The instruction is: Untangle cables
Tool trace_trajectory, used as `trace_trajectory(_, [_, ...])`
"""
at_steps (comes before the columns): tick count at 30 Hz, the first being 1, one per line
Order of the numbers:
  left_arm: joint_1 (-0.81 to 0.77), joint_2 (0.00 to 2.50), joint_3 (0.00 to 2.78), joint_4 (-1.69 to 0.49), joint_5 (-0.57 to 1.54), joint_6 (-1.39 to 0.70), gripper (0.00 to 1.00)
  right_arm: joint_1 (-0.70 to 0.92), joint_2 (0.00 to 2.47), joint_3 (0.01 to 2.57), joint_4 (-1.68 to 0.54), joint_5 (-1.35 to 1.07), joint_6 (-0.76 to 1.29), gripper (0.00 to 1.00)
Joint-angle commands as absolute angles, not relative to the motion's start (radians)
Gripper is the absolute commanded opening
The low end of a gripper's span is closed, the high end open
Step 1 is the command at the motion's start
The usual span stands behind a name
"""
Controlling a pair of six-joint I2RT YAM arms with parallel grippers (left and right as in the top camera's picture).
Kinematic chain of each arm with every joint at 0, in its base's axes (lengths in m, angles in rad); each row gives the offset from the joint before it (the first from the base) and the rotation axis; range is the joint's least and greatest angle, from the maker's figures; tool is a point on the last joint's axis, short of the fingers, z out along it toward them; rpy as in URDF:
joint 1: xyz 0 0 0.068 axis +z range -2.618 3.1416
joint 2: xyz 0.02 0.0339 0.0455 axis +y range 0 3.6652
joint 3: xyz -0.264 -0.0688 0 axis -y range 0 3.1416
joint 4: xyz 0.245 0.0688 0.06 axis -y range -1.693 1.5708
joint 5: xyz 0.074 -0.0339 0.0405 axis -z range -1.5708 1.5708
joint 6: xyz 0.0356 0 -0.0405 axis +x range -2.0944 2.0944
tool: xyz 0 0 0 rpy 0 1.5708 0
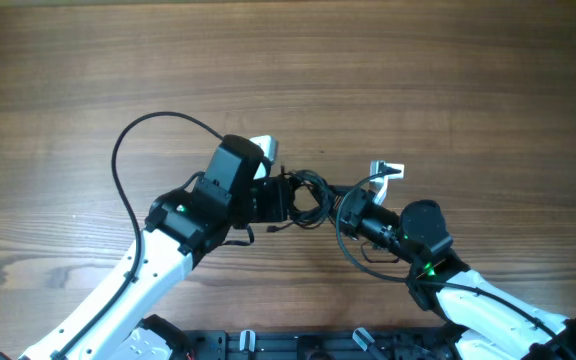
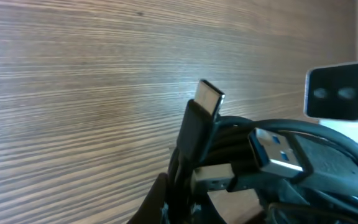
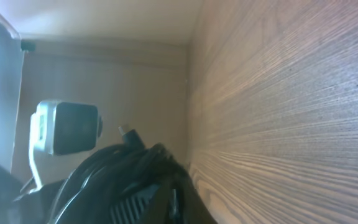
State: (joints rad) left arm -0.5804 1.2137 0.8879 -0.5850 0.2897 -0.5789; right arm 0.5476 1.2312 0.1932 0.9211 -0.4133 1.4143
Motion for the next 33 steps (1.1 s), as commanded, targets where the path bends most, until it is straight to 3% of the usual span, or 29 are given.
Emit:
trace_trajectory(1, [-0.577,1.217,0.904,-0.593,0.324,-0.519,0.04,0.543,1.24,0.204,0.9,-0.372,1.23,0.55])
trace_trajectory(5, [-0.513,1.214,0.904,-0.674,0.29,-0.392,0.04,0.471,1.24,0.204,0.843,-0.455,0.954,1.0])
trace_trajectory(12, [-0.453,1.214,0.904,-0.749,0.266,-0.266,0.04,0.351,1.24,0.204,0.952,-0.732,0.84,0.99])
trace_trajectory(22, [-0.513,1.214,0.904,-0.741,0.261,-0.213,0.04,0.557,1.24,0.204,0.965,-0.649,0.871,0.71])
trace_trajectory(28, [-0.513,1.214,0.904,-0.741,0.261,-0.216,0.04,0.589,1.24,0.204,0.949,-0.595,0.9,0.16])
trace_trajectory(30, [-0.513,1.214,0.904,-0.741,0.261,-0.217,0.04,0.589,1.24,0.204,0.949,-0.596,0.902,0.04])
trace_trajectory(33, [-0.513,1.213,0.904,-0.741,0.262,-0.247,0.06,0.589,1.24,0.204,0.924,-0.58,0.92,0.05])
